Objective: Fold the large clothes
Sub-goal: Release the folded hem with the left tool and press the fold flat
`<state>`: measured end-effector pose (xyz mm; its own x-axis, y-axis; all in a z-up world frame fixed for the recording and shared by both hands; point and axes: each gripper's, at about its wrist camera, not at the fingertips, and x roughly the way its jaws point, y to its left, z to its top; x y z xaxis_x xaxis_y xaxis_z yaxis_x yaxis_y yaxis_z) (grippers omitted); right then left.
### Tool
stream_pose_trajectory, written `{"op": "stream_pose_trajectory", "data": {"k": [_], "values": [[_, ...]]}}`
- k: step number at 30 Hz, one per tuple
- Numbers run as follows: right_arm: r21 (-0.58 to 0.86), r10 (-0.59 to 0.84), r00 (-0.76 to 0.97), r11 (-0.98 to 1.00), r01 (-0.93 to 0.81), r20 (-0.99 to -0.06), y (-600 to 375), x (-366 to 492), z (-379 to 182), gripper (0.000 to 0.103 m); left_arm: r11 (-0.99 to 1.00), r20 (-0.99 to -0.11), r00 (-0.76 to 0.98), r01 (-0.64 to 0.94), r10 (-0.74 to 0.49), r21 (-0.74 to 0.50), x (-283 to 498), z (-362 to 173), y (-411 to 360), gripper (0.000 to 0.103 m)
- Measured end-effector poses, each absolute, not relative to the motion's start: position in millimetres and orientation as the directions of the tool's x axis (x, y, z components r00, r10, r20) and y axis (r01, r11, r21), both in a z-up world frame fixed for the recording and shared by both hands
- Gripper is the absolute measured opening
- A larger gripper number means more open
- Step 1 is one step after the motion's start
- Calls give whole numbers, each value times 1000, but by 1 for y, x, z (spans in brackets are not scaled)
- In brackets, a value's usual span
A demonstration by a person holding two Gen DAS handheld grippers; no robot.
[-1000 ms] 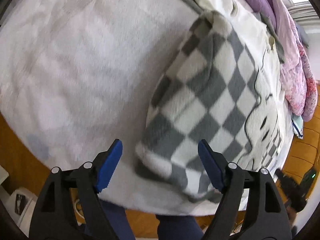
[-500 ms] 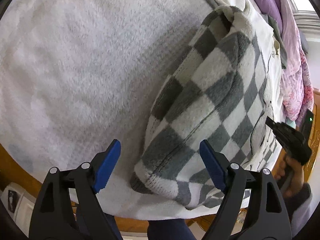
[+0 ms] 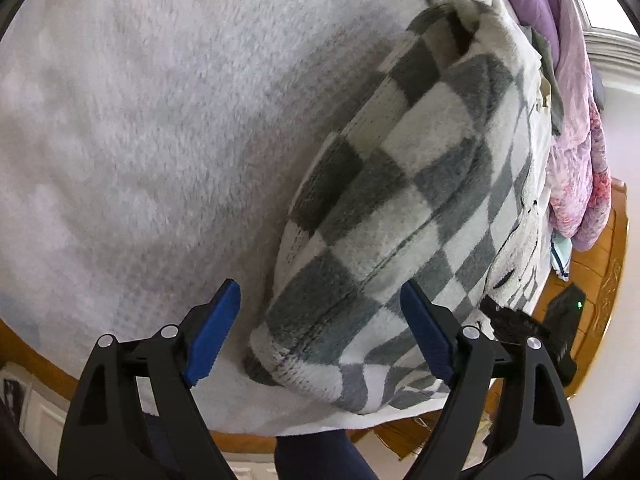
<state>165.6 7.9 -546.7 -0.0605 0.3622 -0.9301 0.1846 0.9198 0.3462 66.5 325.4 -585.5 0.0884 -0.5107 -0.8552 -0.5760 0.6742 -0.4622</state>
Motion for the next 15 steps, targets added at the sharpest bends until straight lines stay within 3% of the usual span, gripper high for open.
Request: {"op": "stream_pose_trajectory", "data": {"k": [5, 9, 15], "values": [[318, 335, -69, 931, 181, -940, 12, 144, -532, 0, 648, -839, 69, -603, -539, -466, 52, -600, 327, 83], [314, 333, -80, 930, 193, -939, 17, 107, -549, 0, 621, -811, 60, -611, -581, -490, 38, -608, 321, 83], [287, 304, -93, 944, 162, -948, 25, 116, -564, 0, 616, -801, 58, -607, -597, -503, 23, -624, 309, 80]]}}
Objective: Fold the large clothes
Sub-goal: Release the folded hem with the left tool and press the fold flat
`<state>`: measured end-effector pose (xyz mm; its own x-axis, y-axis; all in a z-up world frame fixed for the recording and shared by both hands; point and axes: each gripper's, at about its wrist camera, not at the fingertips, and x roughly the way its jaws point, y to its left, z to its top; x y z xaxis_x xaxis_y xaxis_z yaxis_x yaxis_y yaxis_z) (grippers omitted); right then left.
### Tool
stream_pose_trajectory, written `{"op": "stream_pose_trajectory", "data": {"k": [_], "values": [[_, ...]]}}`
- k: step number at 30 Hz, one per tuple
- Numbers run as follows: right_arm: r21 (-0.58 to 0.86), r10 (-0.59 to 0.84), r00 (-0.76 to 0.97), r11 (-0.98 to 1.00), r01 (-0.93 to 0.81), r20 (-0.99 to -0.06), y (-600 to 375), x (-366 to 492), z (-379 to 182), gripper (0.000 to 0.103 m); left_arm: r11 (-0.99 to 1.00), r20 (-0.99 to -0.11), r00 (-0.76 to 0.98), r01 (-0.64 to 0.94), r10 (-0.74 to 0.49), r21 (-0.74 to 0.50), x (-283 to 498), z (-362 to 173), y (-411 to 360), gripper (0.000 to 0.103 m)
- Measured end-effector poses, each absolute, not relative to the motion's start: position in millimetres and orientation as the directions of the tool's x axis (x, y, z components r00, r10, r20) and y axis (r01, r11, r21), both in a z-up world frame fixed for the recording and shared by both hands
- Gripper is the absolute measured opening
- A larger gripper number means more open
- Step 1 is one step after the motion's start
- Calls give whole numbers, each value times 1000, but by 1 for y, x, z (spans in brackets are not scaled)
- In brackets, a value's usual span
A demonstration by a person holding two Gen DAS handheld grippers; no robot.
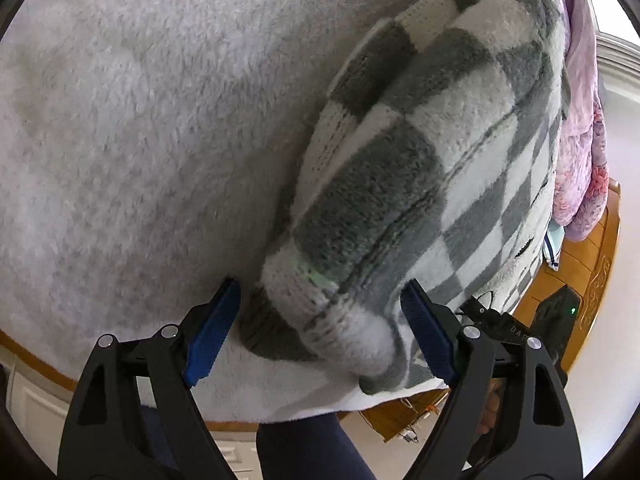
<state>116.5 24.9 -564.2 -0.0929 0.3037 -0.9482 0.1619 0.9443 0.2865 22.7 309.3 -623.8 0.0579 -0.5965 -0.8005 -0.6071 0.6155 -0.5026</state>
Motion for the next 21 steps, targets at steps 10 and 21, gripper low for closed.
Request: {"op": "stream_pose_trajectory", "data": {"k": [10, 21], "values": [[358, 371, -52, 919, 163, -927, -7, 99, -572, 0, 666, -816, 39, -556, -577, -497, 31, -609, 292, 32], [505, 505, -76, 863, 27, -859, -60, 81, -543, 30, 672, -836, 191, -516, -515, -532, 22, -520, 270, 23]]}}
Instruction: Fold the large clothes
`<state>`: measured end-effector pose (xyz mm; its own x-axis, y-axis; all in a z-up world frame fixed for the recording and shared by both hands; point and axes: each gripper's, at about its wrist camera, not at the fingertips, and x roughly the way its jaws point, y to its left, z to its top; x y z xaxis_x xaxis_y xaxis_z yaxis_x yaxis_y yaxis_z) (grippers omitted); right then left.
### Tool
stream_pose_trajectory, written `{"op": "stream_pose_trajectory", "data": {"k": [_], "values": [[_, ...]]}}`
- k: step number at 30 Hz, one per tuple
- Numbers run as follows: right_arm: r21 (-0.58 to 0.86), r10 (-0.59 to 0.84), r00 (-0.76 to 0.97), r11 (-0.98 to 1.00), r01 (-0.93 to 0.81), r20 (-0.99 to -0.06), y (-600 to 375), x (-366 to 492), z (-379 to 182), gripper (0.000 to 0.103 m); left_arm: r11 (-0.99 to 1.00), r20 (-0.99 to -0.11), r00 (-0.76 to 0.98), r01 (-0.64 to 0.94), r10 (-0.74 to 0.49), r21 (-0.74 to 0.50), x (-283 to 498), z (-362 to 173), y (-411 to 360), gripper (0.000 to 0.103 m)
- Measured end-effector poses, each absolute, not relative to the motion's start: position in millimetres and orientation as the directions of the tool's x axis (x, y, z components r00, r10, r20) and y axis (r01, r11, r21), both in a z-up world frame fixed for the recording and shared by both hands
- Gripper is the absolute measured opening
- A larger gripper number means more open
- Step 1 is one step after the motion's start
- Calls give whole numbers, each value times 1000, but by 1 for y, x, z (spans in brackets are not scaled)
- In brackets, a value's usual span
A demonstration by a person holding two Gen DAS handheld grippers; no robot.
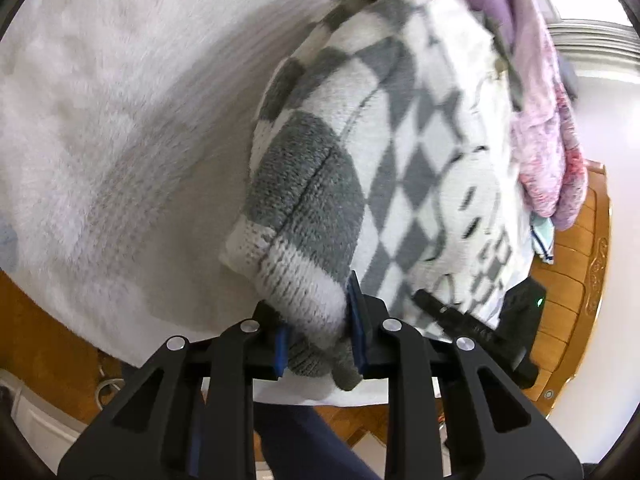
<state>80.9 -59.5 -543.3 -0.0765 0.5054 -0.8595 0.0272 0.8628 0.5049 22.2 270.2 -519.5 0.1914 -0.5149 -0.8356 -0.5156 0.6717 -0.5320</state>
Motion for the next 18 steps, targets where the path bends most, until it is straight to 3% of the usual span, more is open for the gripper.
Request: {"op": "stream_pose_trajectory", "data": {"k": [1, 2, 6, 9, 18], "values": [[510, 509, -57, 860, 1, -859, -59, 76, -537, 39, 678, -838, 190, -510, -511, -529, 23, -516, 268, 23], [516, 515, -31, 856, -39, -857, -57, 68, -527, 42, 681, -839, 187, -508, -512, -528, 24, -513, 270, 23], [564, 577, 44, 810, -162, -816, -42, 35, -494, 43, 673, -829, 177, -506, -531, -539, 31, -506, 265, 22], [566, 604, 108, 785, -250, -790, -22, 9, -475, 51, 652, -810, 170, -513, -561, -559, 33, -503, 269, 22], [391, 514, 227, 817, -424, -827, 61, -31, -478, 61, 650, -778, 106, -488, -619, -583, 48, -504, 262, 22]]}}
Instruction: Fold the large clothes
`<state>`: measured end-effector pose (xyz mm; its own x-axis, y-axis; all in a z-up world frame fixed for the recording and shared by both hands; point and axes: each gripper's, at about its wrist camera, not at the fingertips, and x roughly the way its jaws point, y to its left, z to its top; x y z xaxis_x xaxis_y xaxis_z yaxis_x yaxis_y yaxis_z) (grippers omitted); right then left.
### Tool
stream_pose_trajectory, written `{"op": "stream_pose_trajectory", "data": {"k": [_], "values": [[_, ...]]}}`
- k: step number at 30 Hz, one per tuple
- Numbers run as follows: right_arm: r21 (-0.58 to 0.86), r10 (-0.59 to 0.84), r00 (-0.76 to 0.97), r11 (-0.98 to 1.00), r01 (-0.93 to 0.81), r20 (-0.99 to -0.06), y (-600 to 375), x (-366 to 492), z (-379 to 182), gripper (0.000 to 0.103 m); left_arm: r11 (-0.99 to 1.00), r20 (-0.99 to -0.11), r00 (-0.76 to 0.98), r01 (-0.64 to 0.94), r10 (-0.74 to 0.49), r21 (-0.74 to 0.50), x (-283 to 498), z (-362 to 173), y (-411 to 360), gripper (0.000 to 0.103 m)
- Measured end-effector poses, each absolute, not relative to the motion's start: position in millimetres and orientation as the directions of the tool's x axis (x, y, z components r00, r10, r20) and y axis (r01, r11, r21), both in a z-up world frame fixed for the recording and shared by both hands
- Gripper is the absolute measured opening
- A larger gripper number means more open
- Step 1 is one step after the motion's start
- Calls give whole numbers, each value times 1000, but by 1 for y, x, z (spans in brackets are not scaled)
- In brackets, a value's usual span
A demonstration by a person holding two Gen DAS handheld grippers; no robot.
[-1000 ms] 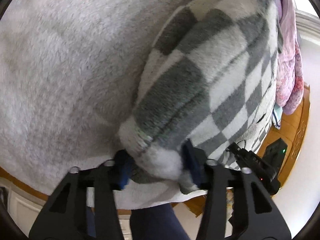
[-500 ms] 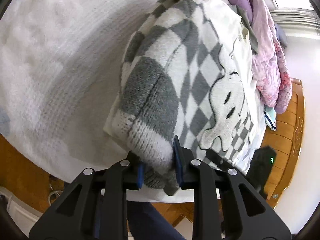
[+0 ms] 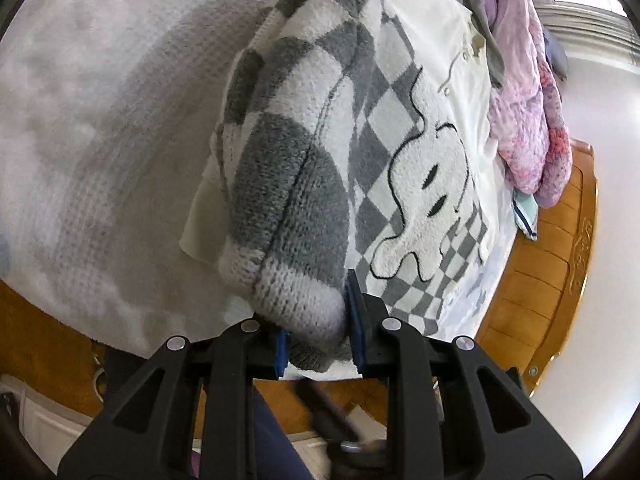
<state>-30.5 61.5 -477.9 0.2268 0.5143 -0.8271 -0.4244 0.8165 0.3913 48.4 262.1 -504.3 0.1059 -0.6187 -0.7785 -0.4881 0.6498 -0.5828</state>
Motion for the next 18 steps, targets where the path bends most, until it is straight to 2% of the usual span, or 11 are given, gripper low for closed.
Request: {"op": "stream_pose_trajectory", "data": {"k": [8, 9, 11, 13, 16, 18], "values": [[249, 397, 318, 874, -418, -861, 104, -10, -494, 60, 635, -755, 93, -480, -649, -606, 48, -511, 265, 22], [241, 393, 319, 873, -425, -862, 108, -8, -494, 55, 631, -751, 94, -479, -654, -610, 48, -511, 265, 22], [222, 374, 313, 877, -427, -873, 111, -4, -493, 36, 617, -734, 101, -472, -672, -630, 50, -508, 266, 23], [249, 380, 306, 887, -389, -873, 101, 2, -489, 27, 599, -709, 97, -461, -699, -654, 52, -501, 265, 25], [393, 460, 277, 881, -265, -844, 71, 15, -487, 23, 567, -647, 135, -374, -750, -734, 52, -477, 267, 39], [487, 518, 274, 855, -179, -810, 49, 22, -485, 23, 556, -633, 184, -338, -752, -759, 50, -459, 275, 69]]}}
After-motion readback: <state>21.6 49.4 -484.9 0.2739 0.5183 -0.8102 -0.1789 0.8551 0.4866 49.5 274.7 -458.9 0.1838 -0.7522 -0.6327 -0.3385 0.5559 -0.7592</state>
